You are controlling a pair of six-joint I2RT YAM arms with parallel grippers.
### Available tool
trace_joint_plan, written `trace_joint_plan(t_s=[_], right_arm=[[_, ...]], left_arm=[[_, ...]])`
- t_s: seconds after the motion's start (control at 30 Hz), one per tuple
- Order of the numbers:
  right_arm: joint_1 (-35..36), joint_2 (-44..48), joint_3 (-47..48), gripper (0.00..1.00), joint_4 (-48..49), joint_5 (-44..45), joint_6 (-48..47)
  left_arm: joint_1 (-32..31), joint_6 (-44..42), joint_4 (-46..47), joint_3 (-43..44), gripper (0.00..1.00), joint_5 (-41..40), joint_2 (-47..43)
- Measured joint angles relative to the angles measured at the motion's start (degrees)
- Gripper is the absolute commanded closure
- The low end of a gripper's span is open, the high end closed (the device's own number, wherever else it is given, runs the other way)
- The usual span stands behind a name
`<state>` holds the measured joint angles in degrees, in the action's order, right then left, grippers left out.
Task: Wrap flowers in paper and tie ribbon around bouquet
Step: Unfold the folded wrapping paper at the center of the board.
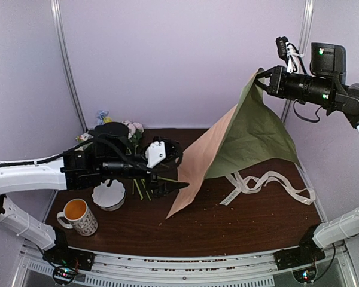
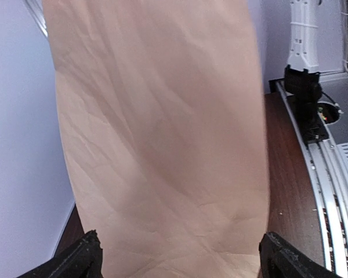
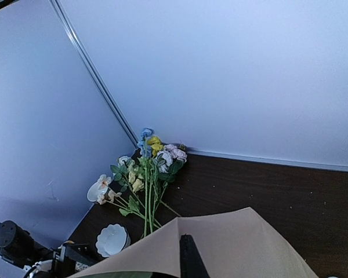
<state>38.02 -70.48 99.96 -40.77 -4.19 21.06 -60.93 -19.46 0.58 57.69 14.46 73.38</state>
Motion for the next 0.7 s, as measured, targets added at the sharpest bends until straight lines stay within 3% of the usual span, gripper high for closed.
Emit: trace_joint_plan(t_s=[0.3, 0.7], right_arm=[[0.00, 0.02, 0.28, 1.00, 1.57, 3.93, 2.36], [0.00, 0.61, 0.28, 1.00, 1.88, 7.78, 2.93]], left_arm=[[-6.49, 2.78, 6.86, -0.04, 0.02, -14.45, 11.15], [-7.91, 6.19, 7.54, 2.03, 0.02, -13.40, 13.14]])
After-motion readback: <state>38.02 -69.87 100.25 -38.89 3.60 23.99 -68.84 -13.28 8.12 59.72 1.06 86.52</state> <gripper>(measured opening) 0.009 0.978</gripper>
